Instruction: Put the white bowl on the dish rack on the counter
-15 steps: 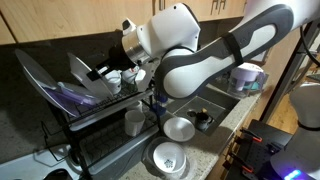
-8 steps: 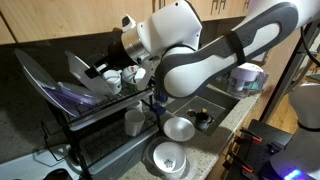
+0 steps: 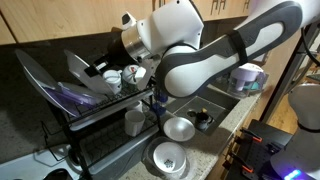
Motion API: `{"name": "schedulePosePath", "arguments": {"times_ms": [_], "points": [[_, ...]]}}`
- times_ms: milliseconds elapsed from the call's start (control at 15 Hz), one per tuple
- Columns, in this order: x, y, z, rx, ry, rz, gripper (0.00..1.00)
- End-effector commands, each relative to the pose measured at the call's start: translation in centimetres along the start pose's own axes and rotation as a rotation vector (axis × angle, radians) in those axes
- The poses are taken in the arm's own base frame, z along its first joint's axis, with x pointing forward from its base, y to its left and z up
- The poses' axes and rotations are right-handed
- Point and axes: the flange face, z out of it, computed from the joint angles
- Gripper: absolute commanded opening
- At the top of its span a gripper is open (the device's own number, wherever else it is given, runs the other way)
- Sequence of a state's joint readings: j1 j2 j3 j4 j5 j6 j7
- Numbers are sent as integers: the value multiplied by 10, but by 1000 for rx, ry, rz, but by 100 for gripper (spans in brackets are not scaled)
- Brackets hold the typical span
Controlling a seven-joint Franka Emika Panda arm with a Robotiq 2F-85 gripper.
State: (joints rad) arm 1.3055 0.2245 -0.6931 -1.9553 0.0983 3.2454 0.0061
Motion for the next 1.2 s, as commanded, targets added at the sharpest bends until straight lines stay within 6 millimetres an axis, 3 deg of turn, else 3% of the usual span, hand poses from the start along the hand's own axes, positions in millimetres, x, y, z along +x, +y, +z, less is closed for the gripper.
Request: {"name": "schedulePosePath", "arguments": {"times_ms": [0,467,1133], "points": [[11,1,-6,-10,28,-13,4],[1,-9,2,-19,-38,-48,4],[8,-19,-5,-35,-54,-96,4]]}}
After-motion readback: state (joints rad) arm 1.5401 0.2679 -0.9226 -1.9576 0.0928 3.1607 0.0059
